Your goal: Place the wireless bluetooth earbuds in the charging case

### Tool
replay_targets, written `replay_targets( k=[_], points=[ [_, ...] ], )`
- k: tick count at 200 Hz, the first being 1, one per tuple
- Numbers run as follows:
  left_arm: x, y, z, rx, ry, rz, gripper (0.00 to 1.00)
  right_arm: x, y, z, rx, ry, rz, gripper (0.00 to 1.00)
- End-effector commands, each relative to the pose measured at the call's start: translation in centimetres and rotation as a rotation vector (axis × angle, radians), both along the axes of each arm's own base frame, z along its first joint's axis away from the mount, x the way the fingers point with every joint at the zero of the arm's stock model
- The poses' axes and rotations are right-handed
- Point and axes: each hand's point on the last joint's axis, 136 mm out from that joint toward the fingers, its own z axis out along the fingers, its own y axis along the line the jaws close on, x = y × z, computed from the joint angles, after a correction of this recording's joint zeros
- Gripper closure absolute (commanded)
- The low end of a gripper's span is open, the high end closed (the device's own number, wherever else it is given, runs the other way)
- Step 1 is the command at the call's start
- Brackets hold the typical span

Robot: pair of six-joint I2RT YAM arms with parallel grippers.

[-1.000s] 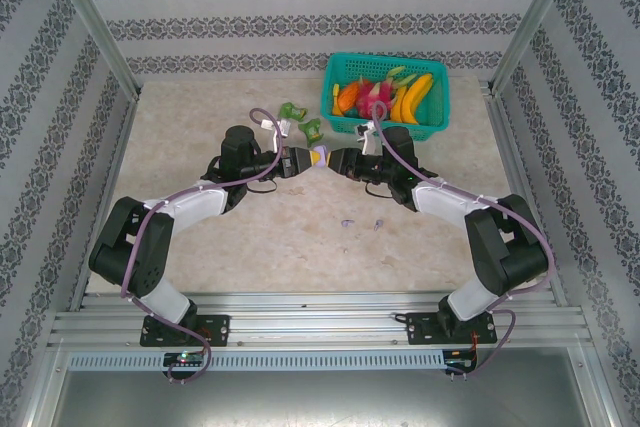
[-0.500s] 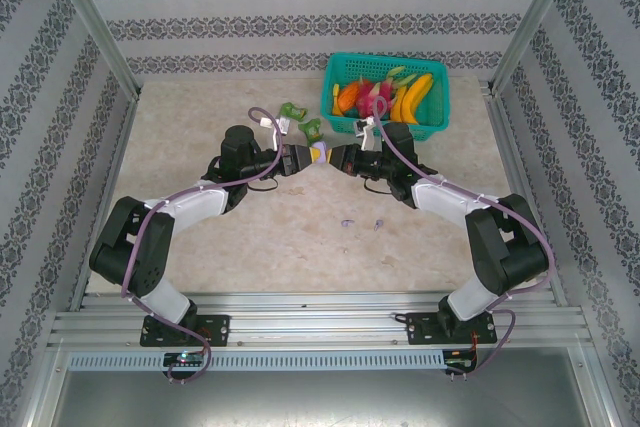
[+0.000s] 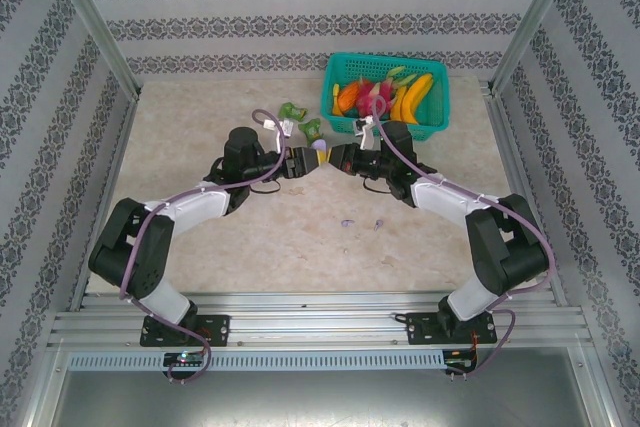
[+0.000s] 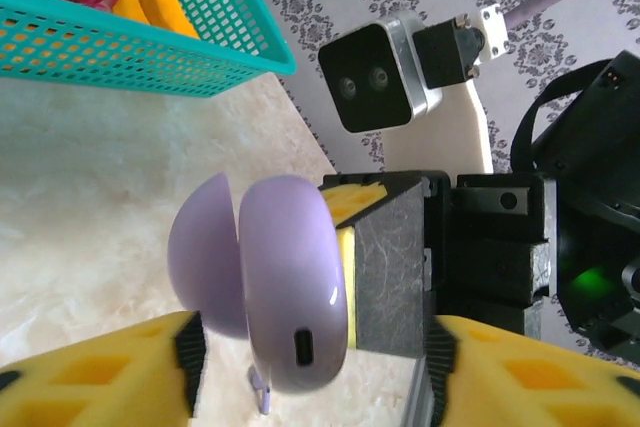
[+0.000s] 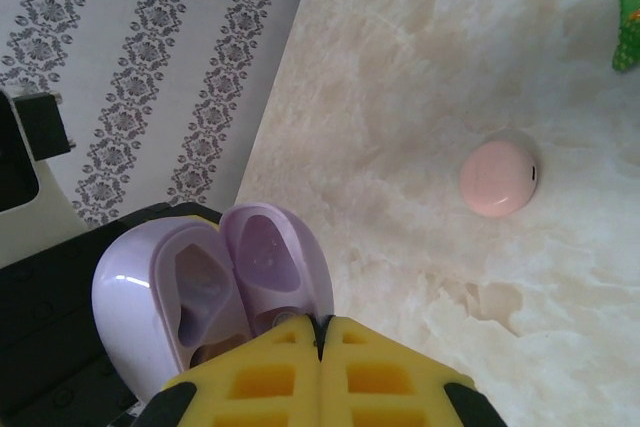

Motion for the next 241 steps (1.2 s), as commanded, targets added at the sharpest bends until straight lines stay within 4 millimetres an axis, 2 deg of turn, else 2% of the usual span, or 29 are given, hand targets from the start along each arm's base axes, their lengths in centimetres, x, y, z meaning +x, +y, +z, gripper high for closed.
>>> replay_targets(
  k=[1, 19, 22, 27, 30, 33, 56, 92, 138, 172, 207, 241],
  points=[
    [-0.6, 0.3, 3.5, 0.033, -0.083, 0.005, 0.29, 0.5, 0.0, 2.5, -0.016, -0.092, -0.001, 1.00],
    [-1.2, 1.0, 4.9, 0.092, -0.105, 0.003, 0.18, 0.7, -0.3, 2.6, -0.044, -0.112, 0.008, 1.00],
    [-1.3, 1.2, 5.1, 0.106, -0.108, 0.002, 0.13, 0.8, -0.3, 2.6, -0.050, -0.118, 0.010, 1.00],
    [-1.4, 1.4, 5.6, 0.127, -0.117, 0.001, 0.10, 0.8, -0.3, 2.6, -0.064, -0.127, 0.013, 1.00],
    [-1.5, 1.6, 5.8, 0.140, -0.119, 0.000, 0.02, 0.9, -0.4, 2.6, -0.071, -0.131, 0.015, 1.00],
    [-1.6, 1.7, 6.1, 0.153, -0.121, -0.001, 0.00, 1.0, -0.4, 2.6, -0.080, -0.138, 0.016, 1.00],
    [-1.7, 3.1, 7.9, 0.292, -0.166, -0.002, 0.00, 1.5, -0.6, 2.4, -0.151, -0.179, 0.046, 1.00],
    [-0.4, 5.6, 9.1, 0.539, -0.169, 0.041, 0.00, 2.4, -0.8, 2.5, -0.273, -0.259, 0.086, 1.00],
    [0.9, 7.5, 7.9, 0.755, -0.233, 0.040, 0.00, 4.0, -2.2, 3.2, -0.493, -0.443, 0.012, 1.00],
    [2.1, 8.8, 7.3, 0.815, -0.167, 0.066, 0.00, 4.7, -2.9, 4.0, -0.627, -0.639, -0.033, 1.00],
    [1.2, 7.0, 6.1, 0.777, -0.133, -0.094, 0.00, 5.4, -2.7, 4.1, -0.754, -0.768, -0.028, 1.00],
    [0.0, 5.9, 5.1, 0.743, -0.115, -0.215, 0.00, 5.3, -1.9, 3.5, -0.837, -0.881, -0.008, 1.00]
  ],
)
